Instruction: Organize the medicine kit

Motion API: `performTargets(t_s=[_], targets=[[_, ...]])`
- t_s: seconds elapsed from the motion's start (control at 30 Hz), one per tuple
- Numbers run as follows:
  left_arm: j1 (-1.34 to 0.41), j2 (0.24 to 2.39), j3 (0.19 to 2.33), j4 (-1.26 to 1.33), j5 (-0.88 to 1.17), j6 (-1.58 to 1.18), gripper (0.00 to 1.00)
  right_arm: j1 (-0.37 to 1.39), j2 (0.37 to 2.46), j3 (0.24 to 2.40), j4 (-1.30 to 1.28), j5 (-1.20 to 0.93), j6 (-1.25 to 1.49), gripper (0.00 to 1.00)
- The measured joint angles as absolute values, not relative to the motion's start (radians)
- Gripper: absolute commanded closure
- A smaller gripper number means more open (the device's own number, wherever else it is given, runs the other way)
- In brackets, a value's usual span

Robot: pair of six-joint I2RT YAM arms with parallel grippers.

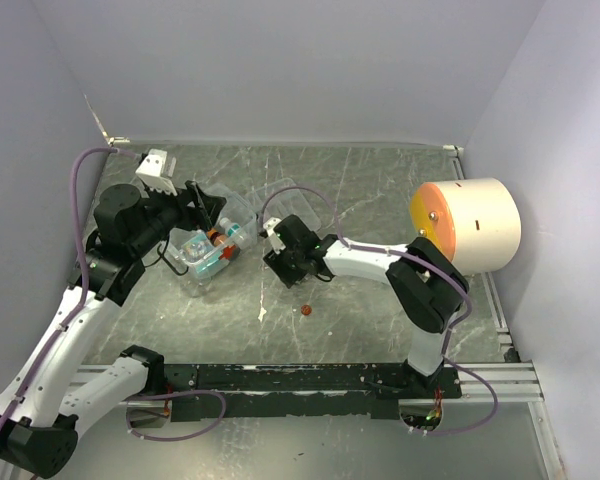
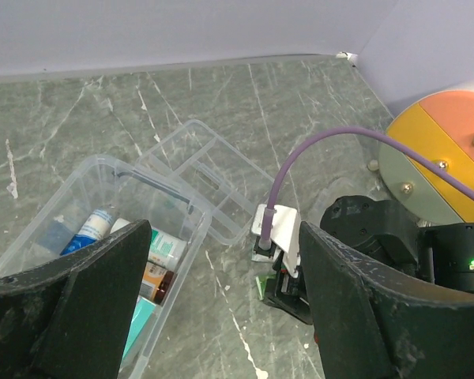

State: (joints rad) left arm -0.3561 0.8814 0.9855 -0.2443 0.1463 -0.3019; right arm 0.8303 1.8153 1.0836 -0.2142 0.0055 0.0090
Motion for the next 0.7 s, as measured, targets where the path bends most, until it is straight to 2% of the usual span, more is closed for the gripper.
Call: performTargets(t_s=[0.17,0.4,0.53,0.7], targets=[[-0.356,0.883,0.985,-0.242,0.146,-0.291,0.14,0.826,1.819,1.084,-0.242,-0.014,0.007,0.58],[-0.356,0.883,0.985,-0.235,0.145,-0.282,0.14,0.826,1.821,1.083,-0.254,-0.021,0.035,0.58],[-0.356,0.883,0.985,-0.235,0.143,-0.277,0.14,0.826,1.829,1.086,-0.252,-0.004,0.061,0.69],[-0.356,0.883,0.985,-0.235,0.139,-0.275,0.14,0.826,1.818,1.086,-0.253,0.013,0.097,0.69]])
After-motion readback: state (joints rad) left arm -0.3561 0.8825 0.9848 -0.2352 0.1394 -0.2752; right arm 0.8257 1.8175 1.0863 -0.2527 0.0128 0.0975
